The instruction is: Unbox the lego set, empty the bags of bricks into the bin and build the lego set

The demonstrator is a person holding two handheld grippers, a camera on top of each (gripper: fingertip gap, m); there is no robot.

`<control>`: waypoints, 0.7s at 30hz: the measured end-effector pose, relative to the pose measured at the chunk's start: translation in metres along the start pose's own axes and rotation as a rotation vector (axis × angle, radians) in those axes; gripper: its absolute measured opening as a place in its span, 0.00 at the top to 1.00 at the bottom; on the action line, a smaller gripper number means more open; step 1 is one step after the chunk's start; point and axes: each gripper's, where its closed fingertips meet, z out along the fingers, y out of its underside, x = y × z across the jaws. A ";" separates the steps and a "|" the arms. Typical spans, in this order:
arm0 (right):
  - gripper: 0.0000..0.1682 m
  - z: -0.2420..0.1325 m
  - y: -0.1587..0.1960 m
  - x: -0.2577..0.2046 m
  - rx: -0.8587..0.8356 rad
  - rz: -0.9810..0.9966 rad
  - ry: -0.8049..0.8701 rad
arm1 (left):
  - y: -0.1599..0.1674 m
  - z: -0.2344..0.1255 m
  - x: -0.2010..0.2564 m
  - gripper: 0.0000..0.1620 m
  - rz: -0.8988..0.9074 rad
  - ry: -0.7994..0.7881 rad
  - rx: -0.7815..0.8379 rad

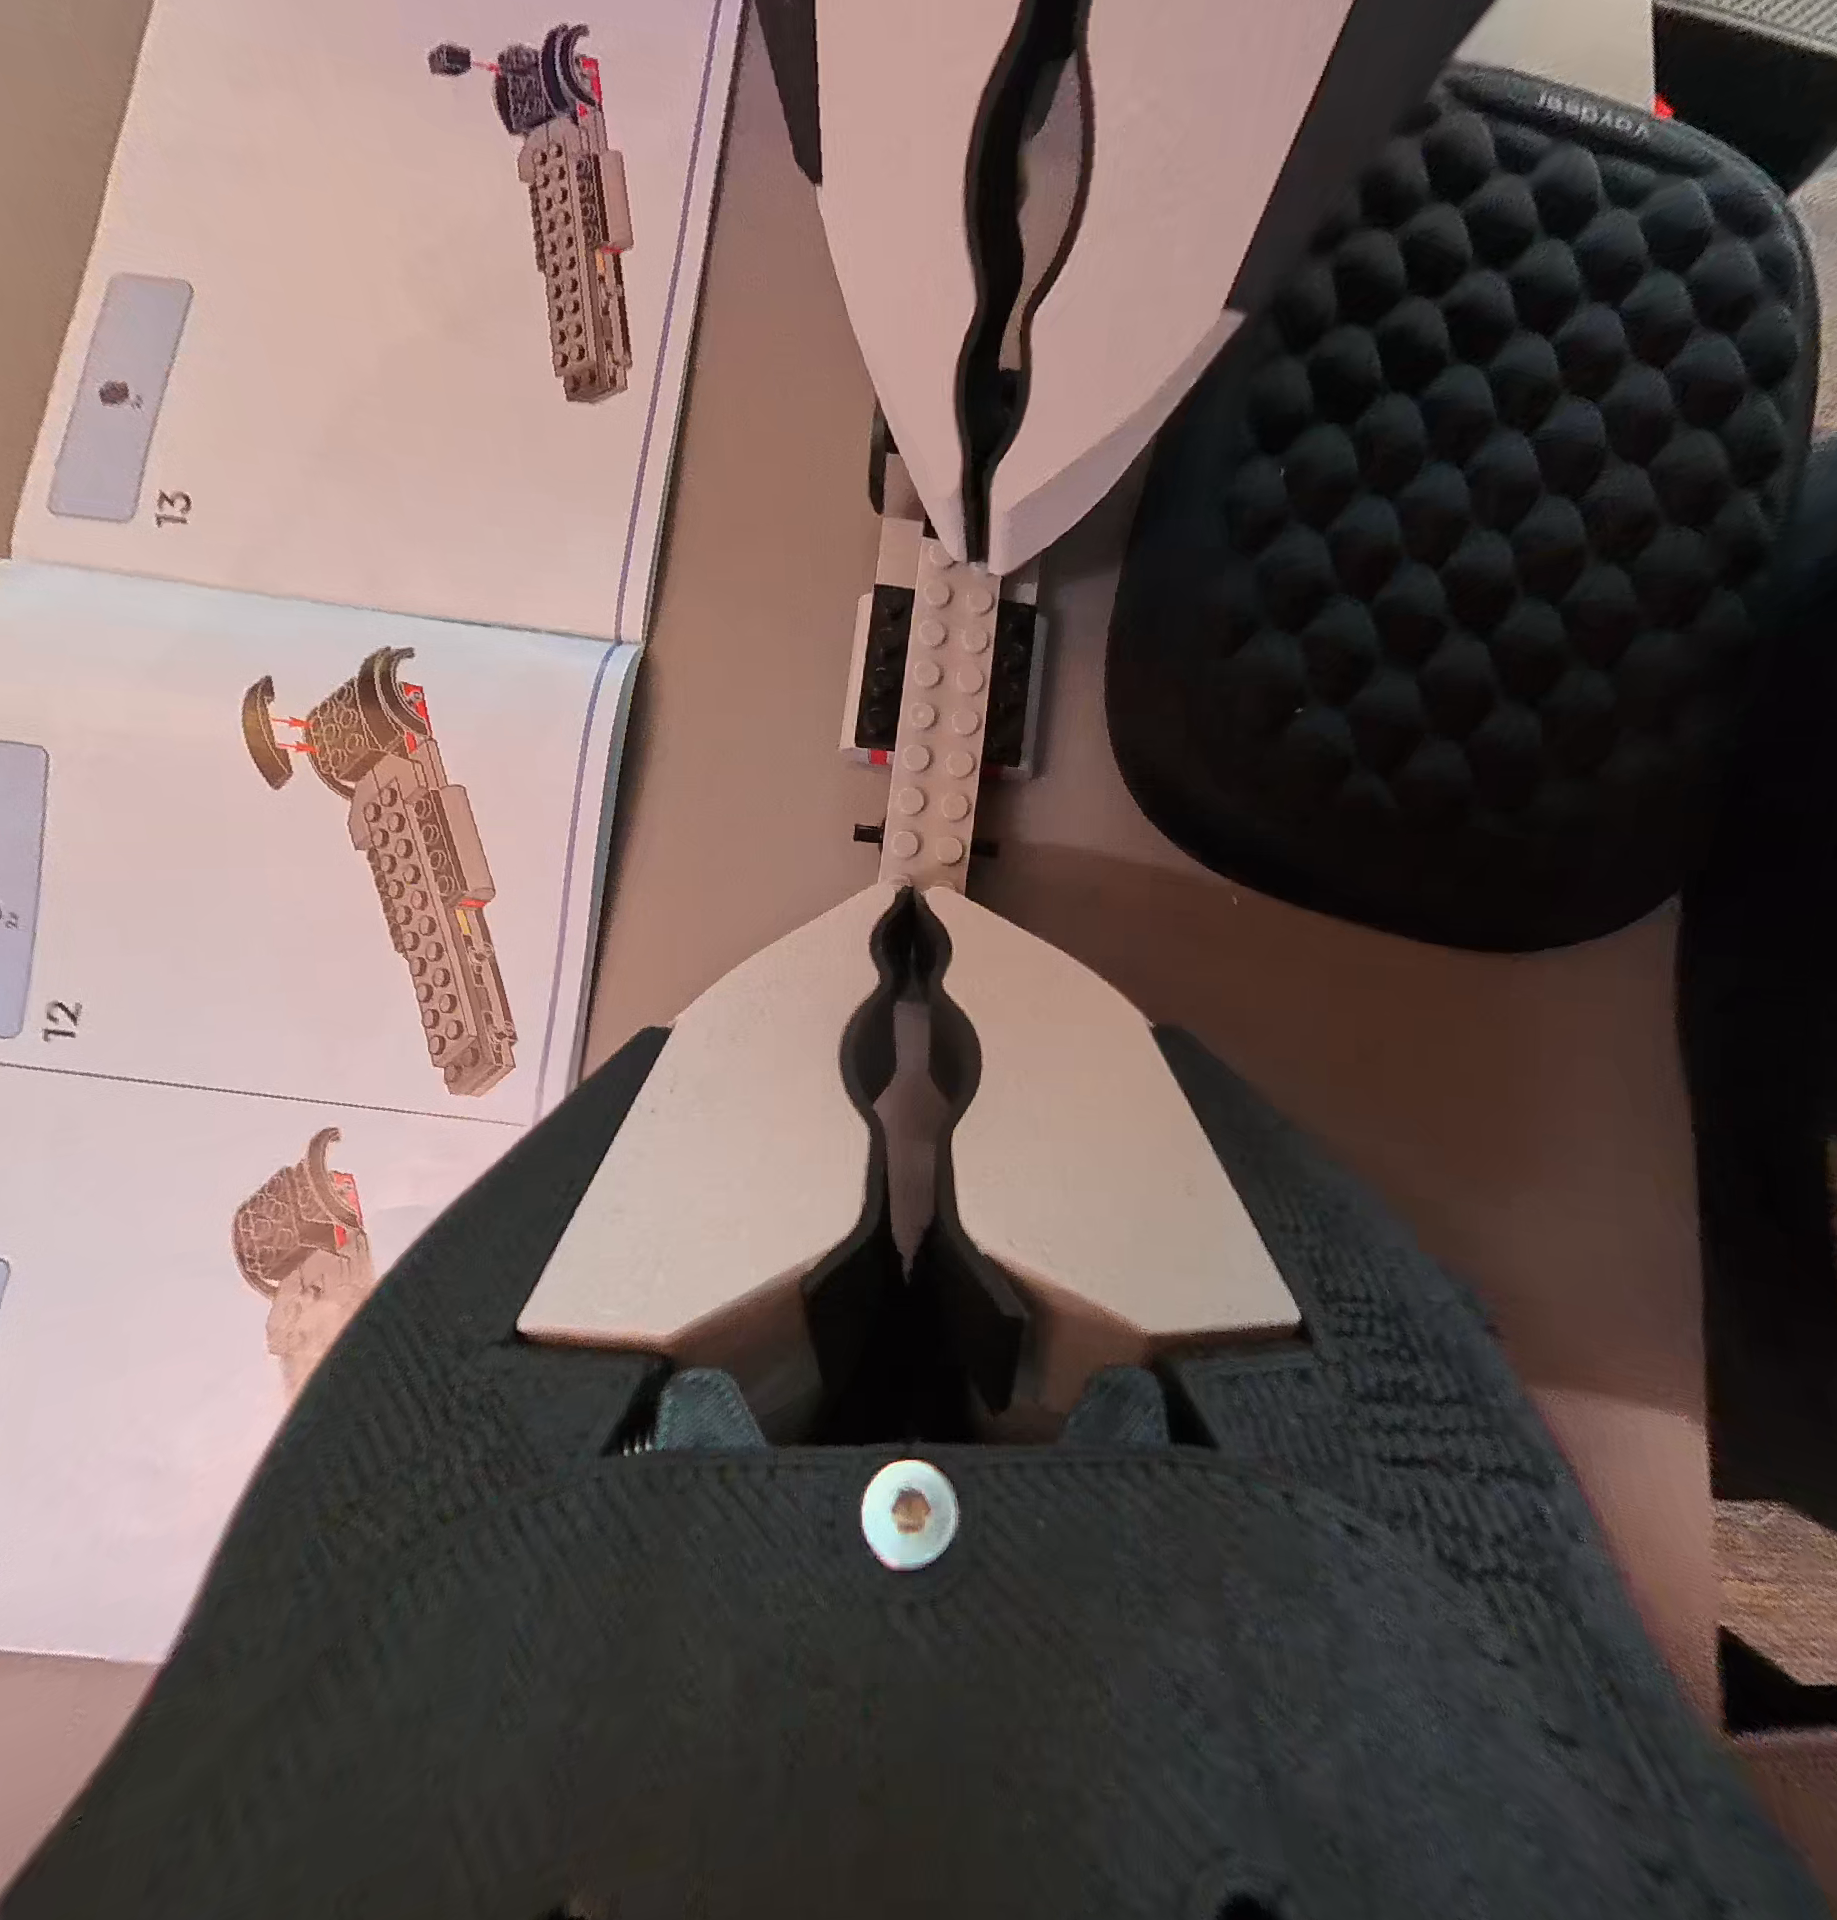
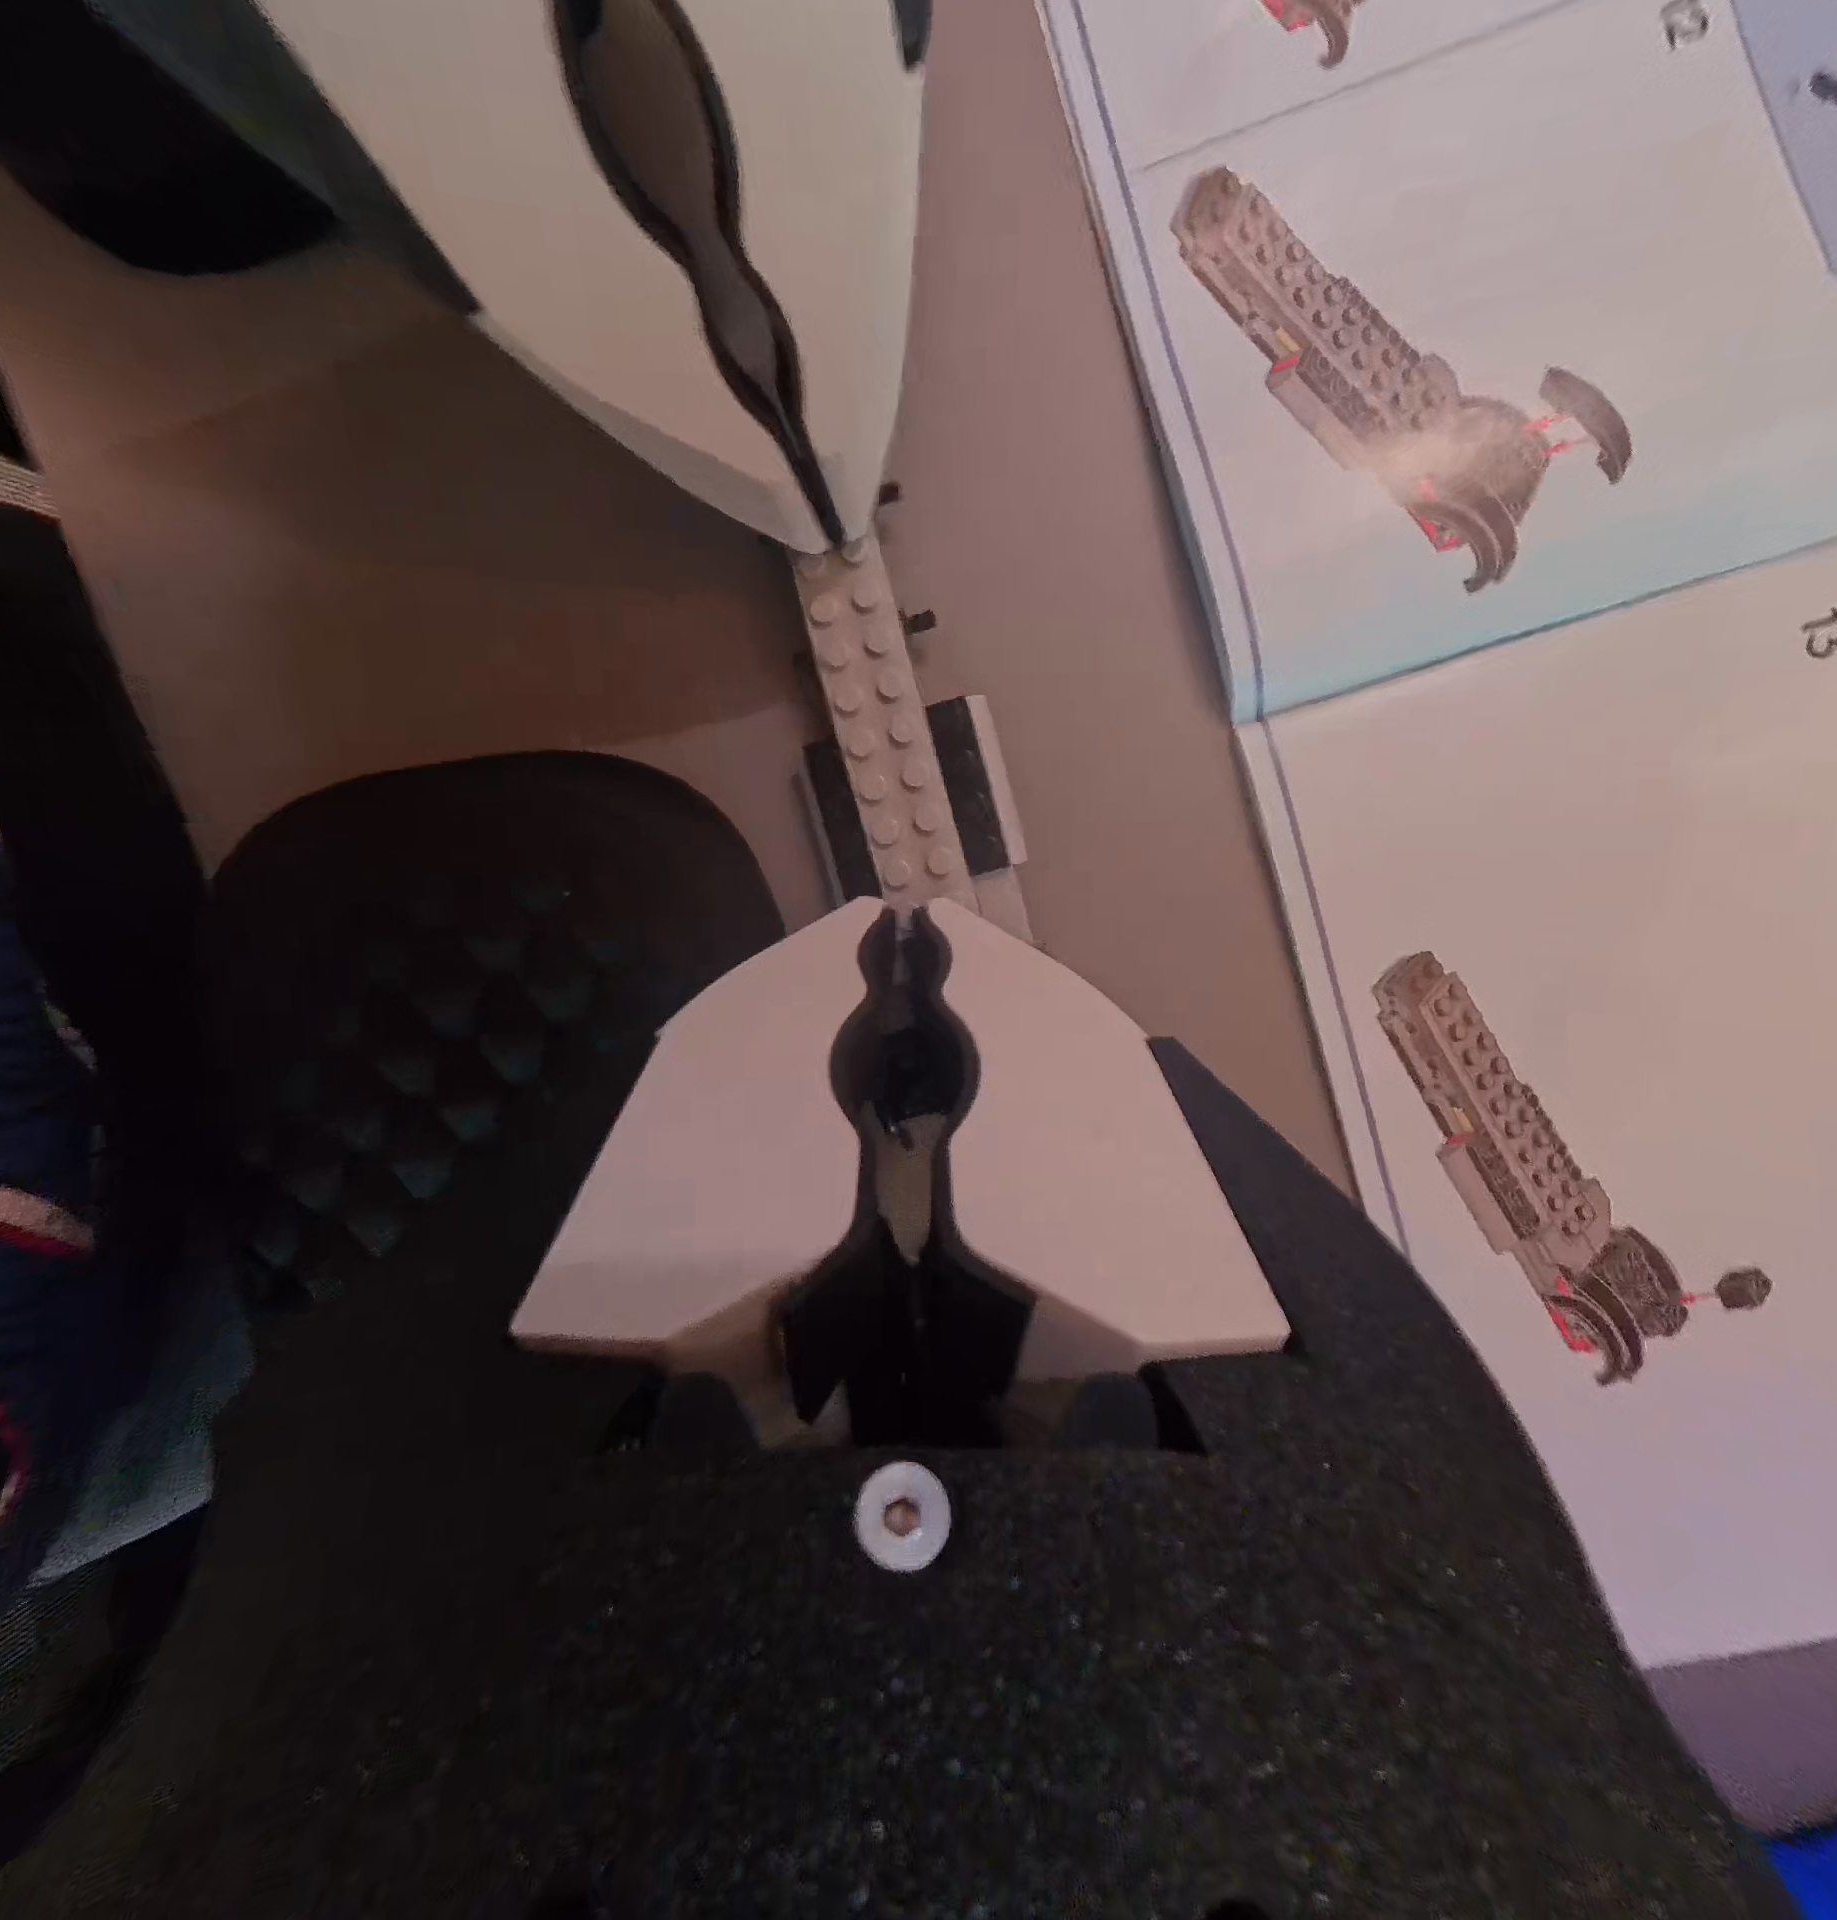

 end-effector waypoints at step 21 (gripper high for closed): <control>0.76 -0.002 -0.042 -0.005 0.334 0.021 -0.405 | -0.029 -0.078 -0.017 0.68 -0.117 -0.203 0.619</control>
